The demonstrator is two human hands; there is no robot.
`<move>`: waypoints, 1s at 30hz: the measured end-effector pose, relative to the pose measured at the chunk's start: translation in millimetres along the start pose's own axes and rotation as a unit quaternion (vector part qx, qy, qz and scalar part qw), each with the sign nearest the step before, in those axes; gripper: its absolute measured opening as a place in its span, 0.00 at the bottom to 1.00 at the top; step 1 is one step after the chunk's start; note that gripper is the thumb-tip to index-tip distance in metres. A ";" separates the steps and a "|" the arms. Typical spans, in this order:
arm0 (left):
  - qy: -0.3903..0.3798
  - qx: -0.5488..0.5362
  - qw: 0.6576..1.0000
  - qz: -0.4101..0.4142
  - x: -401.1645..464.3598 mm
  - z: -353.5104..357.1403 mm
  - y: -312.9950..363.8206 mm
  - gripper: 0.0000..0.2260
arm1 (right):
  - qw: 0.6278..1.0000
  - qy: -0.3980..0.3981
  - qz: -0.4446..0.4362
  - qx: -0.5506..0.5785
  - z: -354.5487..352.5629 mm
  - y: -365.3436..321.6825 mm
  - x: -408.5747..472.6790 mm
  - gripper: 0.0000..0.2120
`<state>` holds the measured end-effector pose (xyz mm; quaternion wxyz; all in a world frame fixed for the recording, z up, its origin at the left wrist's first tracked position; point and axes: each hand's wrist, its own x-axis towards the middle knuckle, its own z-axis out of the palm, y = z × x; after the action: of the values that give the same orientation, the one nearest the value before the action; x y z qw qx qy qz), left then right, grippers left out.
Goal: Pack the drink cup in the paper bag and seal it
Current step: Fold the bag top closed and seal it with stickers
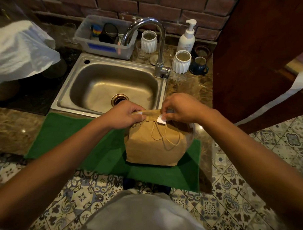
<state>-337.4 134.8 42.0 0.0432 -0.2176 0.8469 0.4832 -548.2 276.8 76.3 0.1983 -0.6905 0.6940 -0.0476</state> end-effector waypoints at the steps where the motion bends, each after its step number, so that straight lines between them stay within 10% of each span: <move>1: -0.002 0.006 1.000 0.002 -0.2 -0.6 -0.3 0.10 | 1.000 -0.006 0.000 -0.014 -0.7 -1.9 2.0 0.06; 30: 0.020 0.133 0.991 0.004 23.5 7.7 18.2 0.09 | 0.993 0.003 -0.030 -0.116 -0.6 -19.6 2.9 0.10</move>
<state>-367.1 141.5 45.8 0.0531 -0.2163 0.9051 0.3622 -529.9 273.0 82.9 0.1135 -0.7294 0.6742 0.0248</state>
